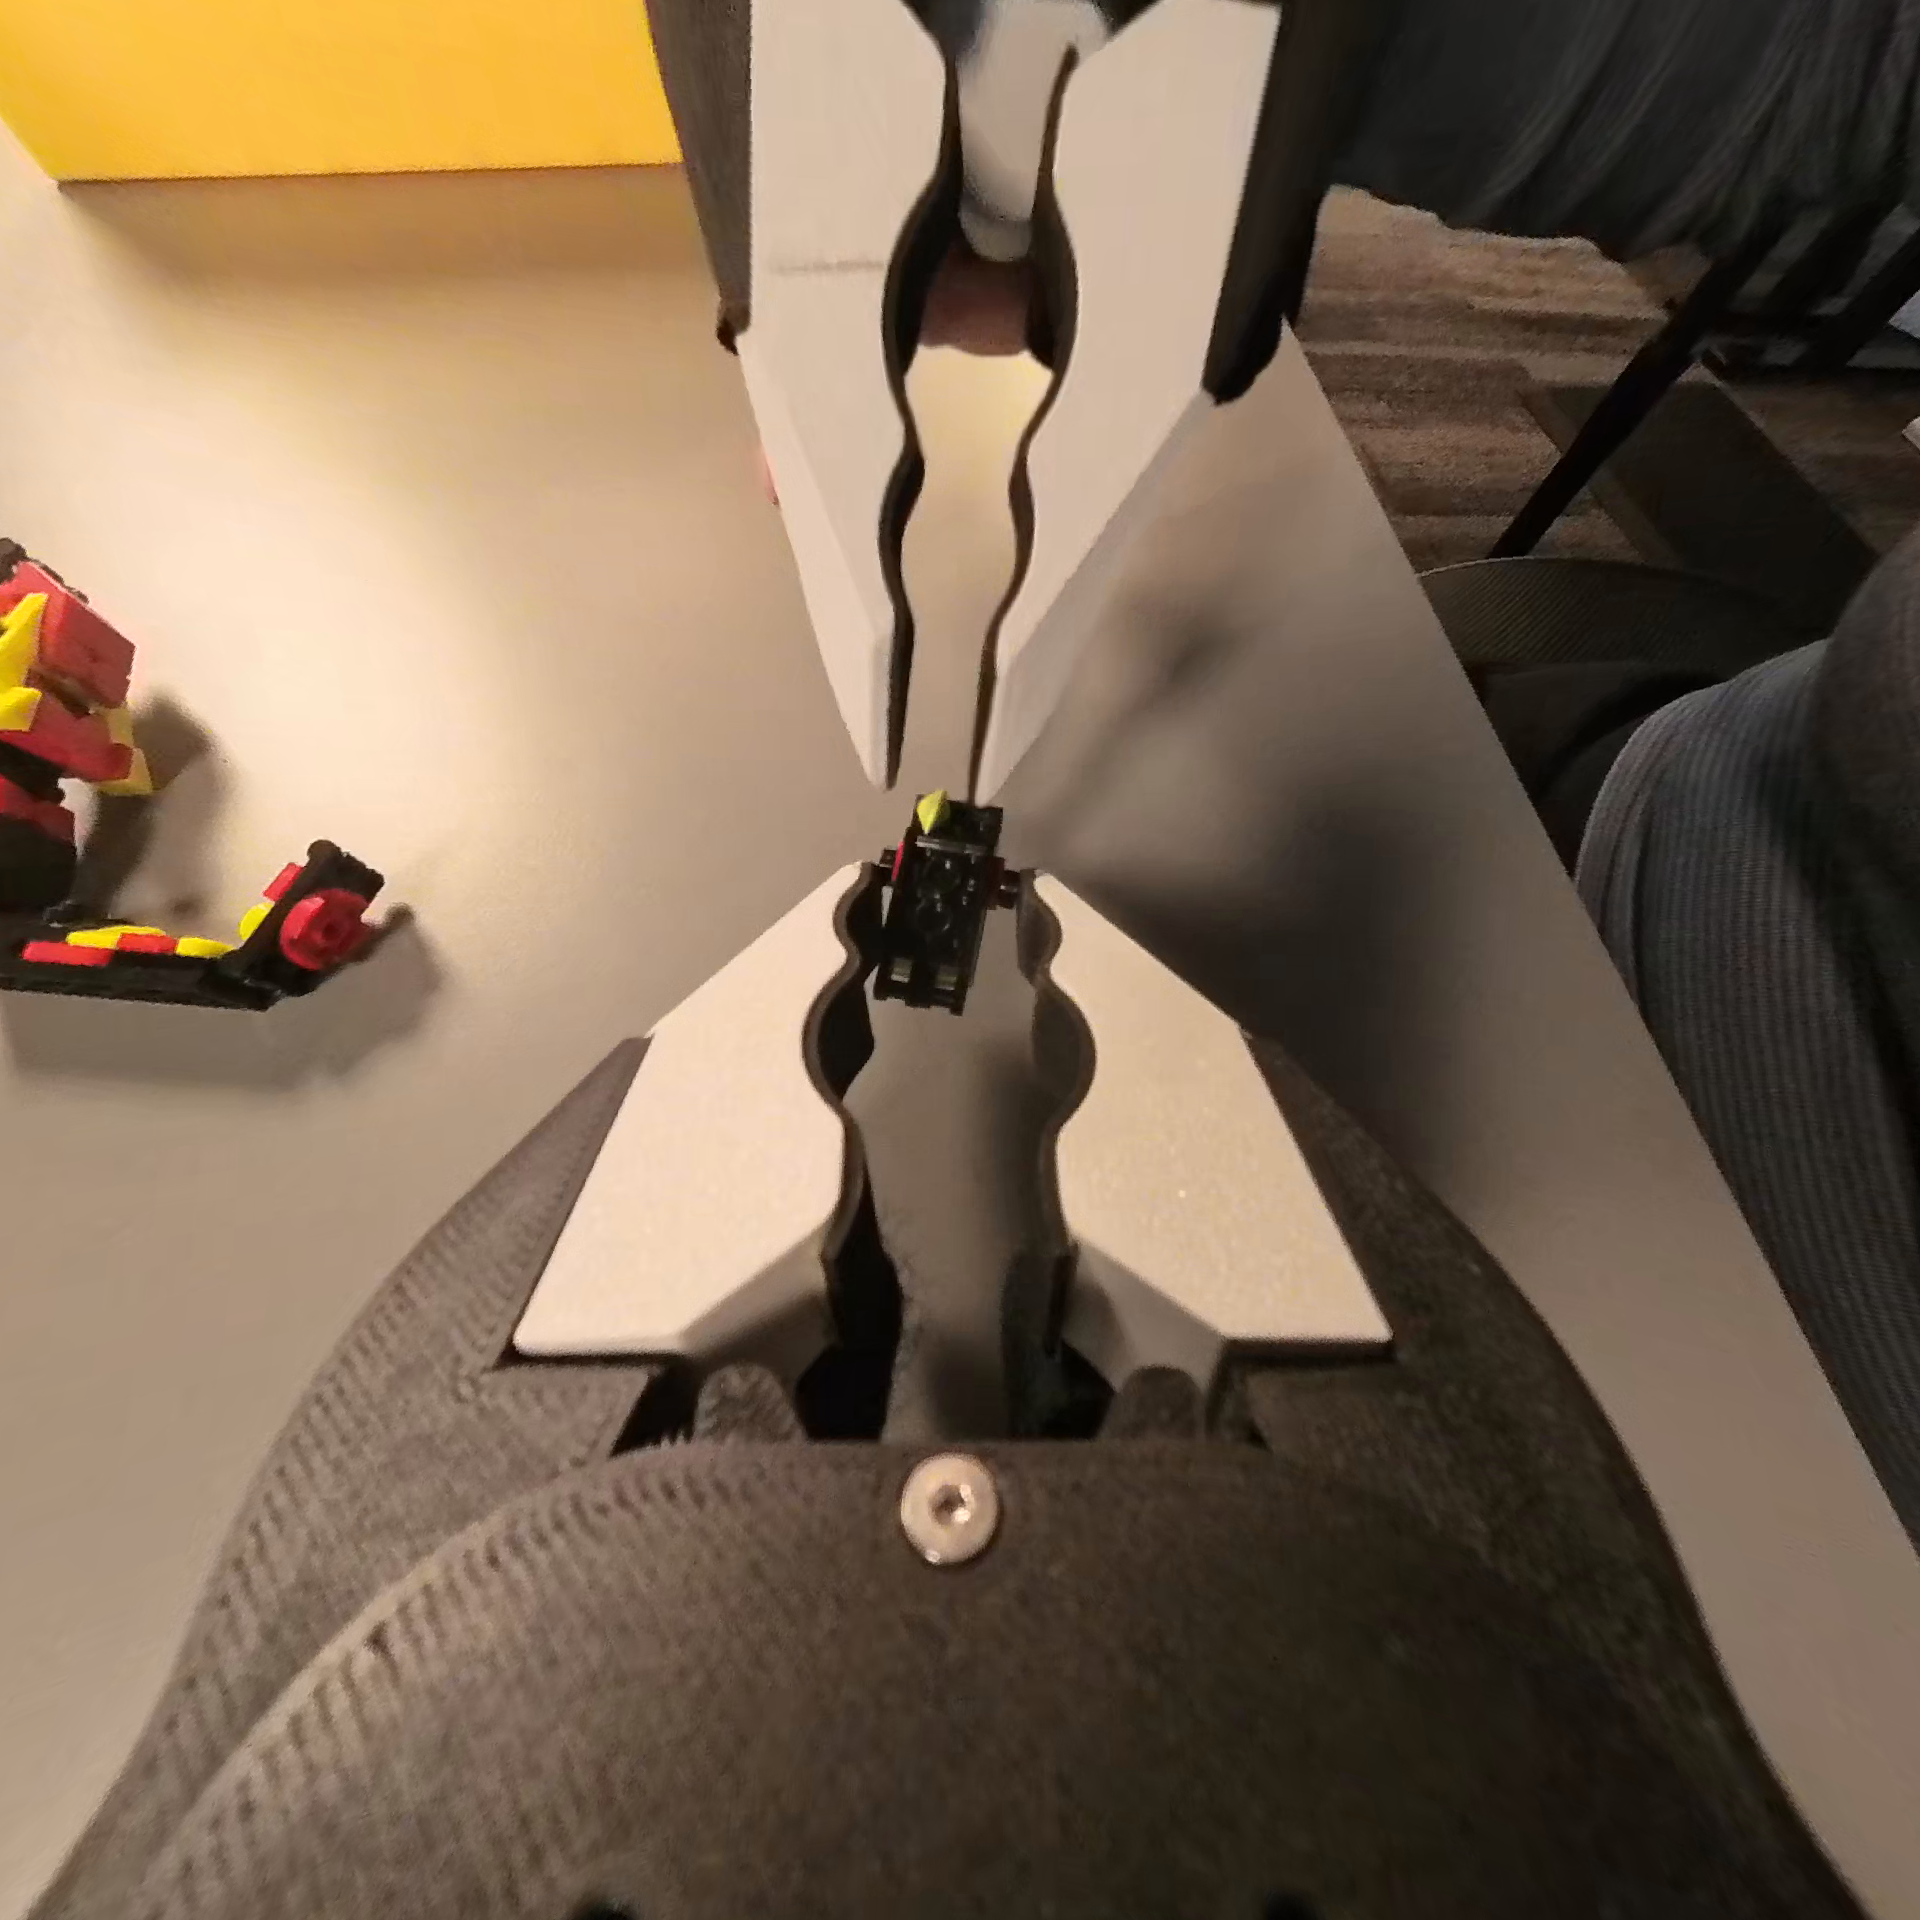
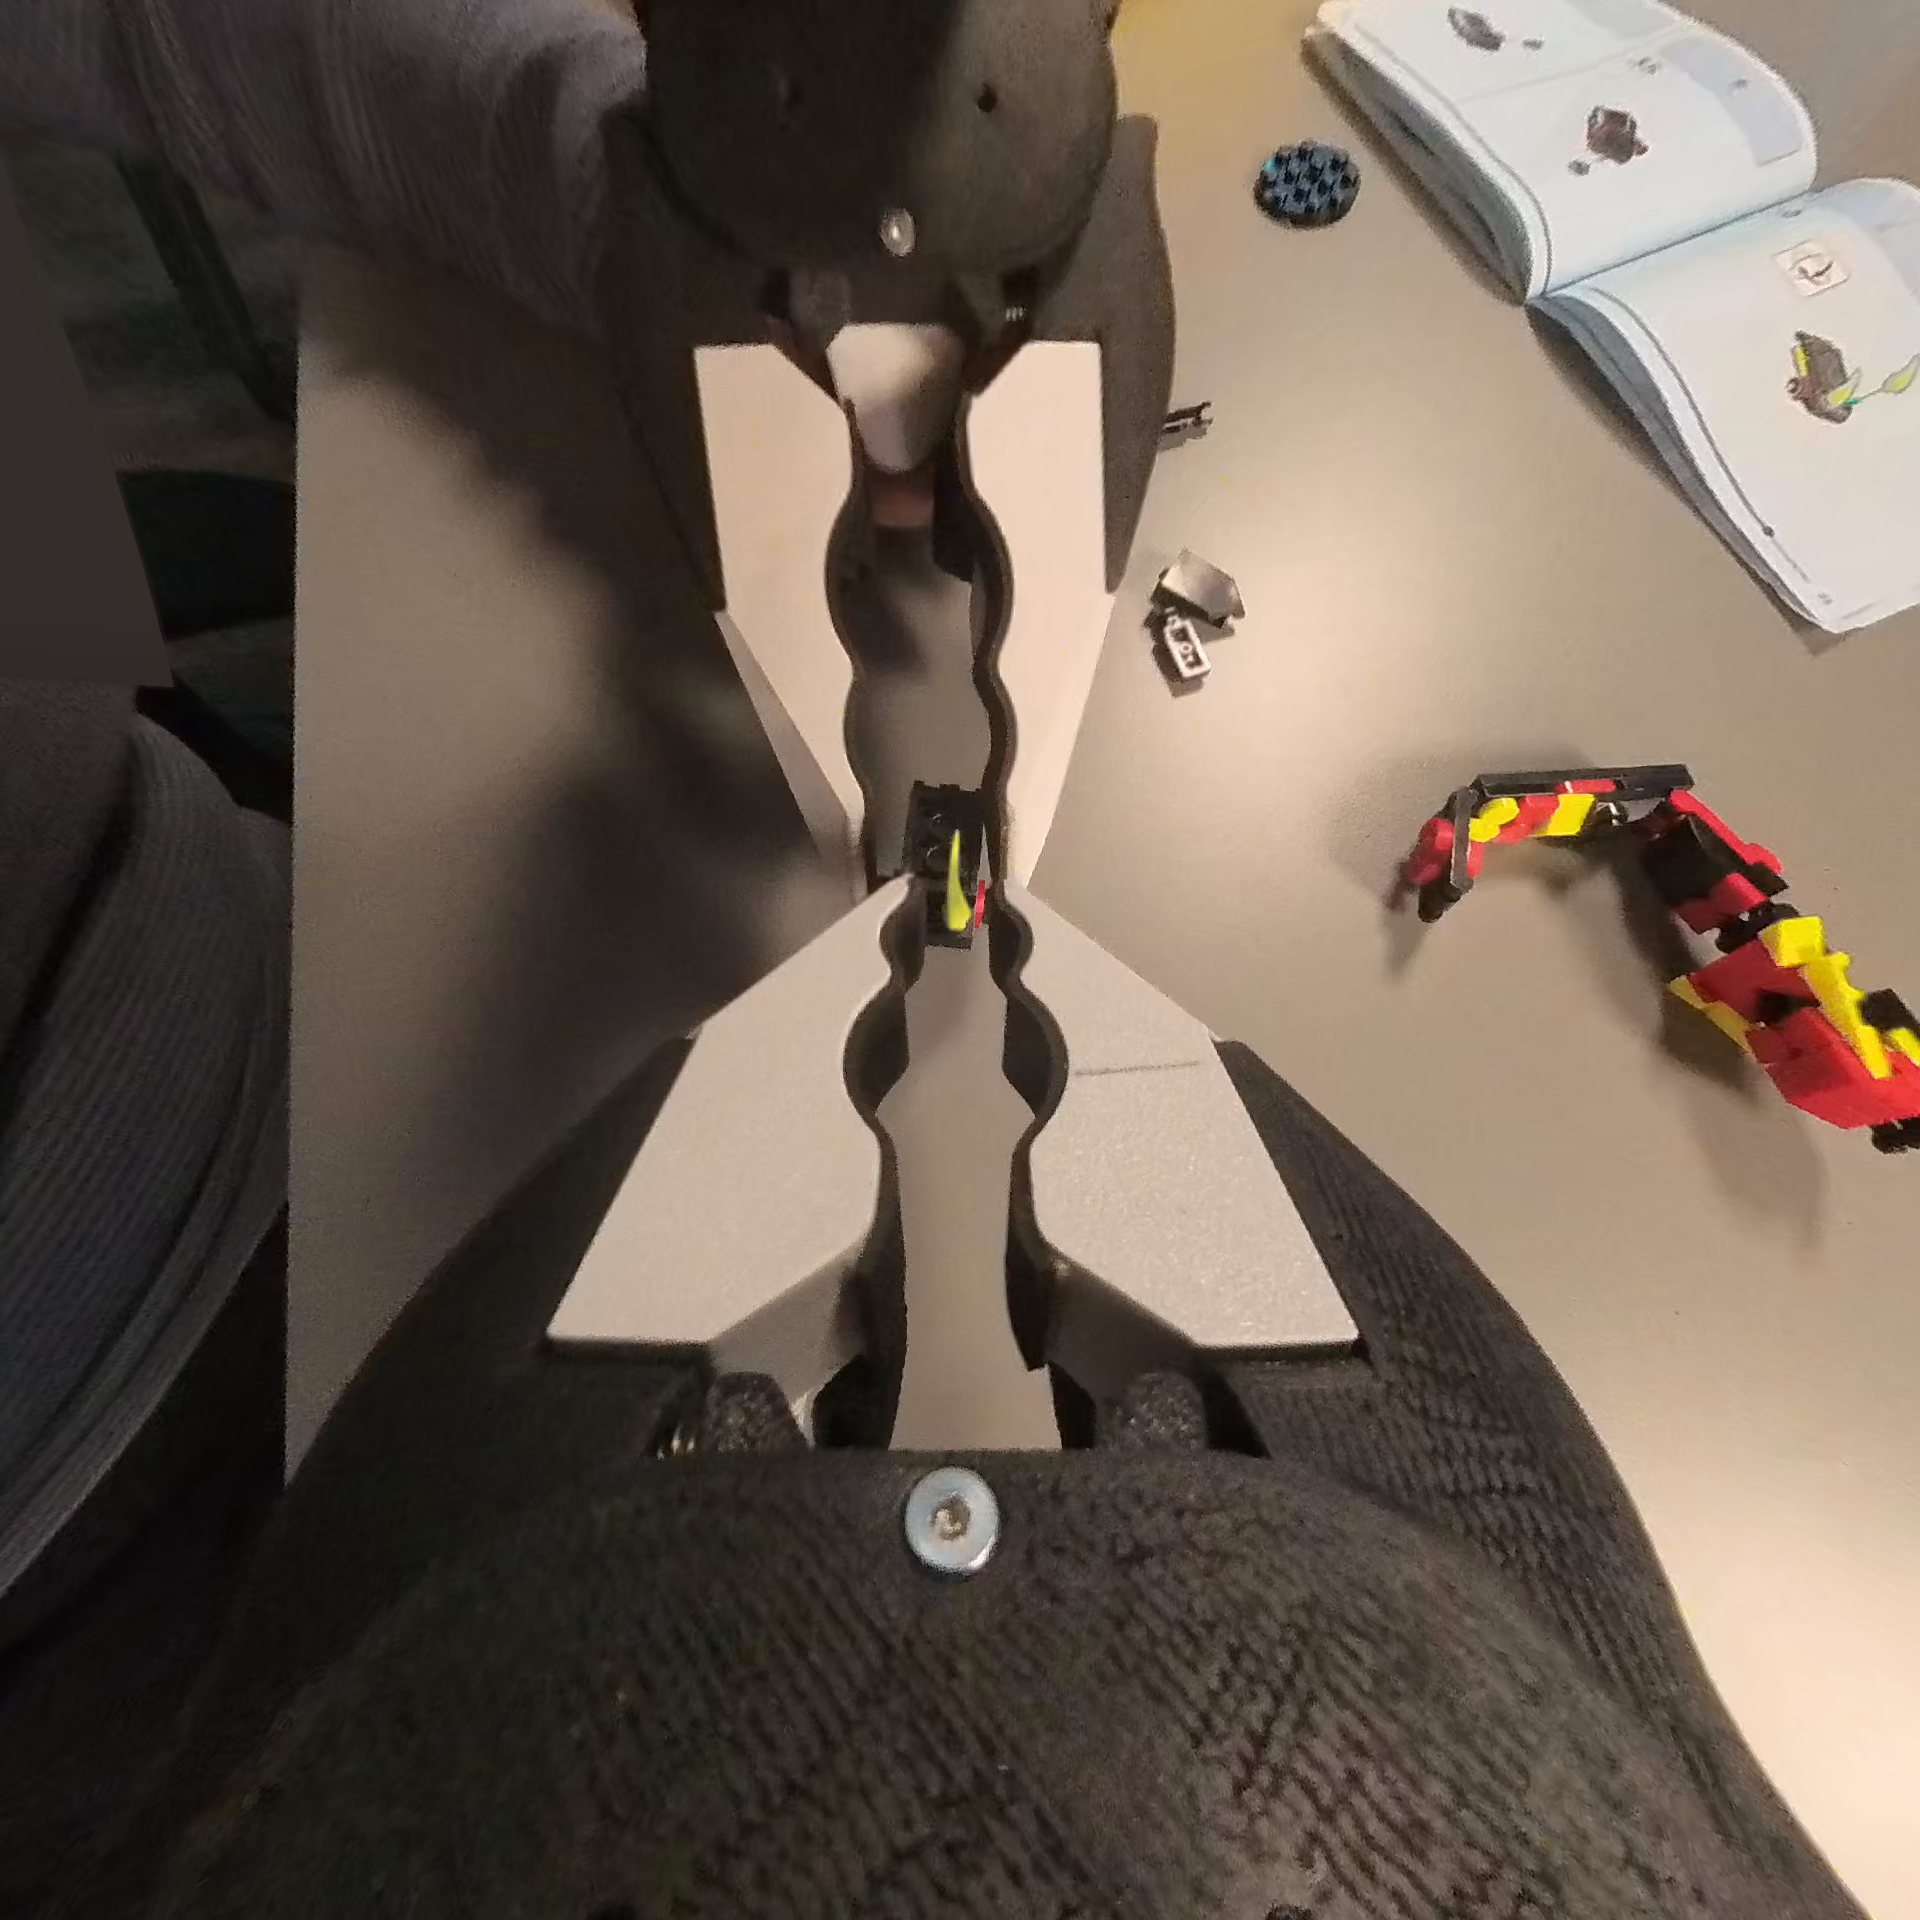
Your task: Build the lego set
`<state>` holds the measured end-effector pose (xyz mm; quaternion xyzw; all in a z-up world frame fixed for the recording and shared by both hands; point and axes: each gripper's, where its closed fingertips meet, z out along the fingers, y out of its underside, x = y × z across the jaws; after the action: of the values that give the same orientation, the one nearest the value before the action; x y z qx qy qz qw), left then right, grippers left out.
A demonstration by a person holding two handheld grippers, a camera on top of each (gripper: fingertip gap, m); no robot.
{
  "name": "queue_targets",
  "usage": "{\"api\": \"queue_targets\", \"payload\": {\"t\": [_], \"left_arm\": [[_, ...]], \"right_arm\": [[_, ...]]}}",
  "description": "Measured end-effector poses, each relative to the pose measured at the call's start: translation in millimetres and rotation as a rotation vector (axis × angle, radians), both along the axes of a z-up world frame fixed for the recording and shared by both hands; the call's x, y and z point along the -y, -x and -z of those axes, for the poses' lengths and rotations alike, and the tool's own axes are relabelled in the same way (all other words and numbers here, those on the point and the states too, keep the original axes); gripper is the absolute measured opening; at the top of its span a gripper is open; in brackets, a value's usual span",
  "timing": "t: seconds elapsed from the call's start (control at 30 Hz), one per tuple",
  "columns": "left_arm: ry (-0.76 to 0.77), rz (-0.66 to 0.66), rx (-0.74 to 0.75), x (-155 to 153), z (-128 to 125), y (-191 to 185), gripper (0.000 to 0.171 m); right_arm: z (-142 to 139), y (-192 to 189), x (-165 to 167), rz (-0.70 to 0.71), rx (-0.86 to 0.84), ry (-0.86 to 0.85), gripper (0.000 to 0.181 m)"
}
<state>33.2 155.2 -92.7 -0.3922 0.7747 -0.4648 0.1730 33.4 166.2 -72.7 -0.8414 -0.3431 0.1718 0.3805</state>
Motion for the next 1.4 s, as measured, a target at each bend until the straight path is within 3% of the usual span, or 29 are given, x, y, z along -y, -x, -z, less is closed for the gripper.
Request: {"api": "queue_targets", "payload": {"t": [0.2, 0.73, 1.13, 1.4], "left_arm": [[-0.002, -0.001, 0.004, -0.1, -0.3, -0.1, 0.024], [0.110, 0.027, 0.043, 1.1, -15.6, 2.5, 0.024], [0.191, 0.034, 0.034, -1.1, -22.0, 3.5, 0.024], [0.184, 0.056, 0.021, 1.7, -20.1, 5.6, 0.024]], "right_arm": [[2.2, 0.2, -1.9, 0.008, 0.011, -0.015, 0.000], [-13.2, 3.8, -2.1, 0.006, -0.239, -0.046, 0.000], [-19.4, 4.4, -5.0, -0.056, -0.077, -0.297, 0.000], [-16.9, 7.1, -1.4, -0.076, -0.121, -0.277, 0.000]]}}
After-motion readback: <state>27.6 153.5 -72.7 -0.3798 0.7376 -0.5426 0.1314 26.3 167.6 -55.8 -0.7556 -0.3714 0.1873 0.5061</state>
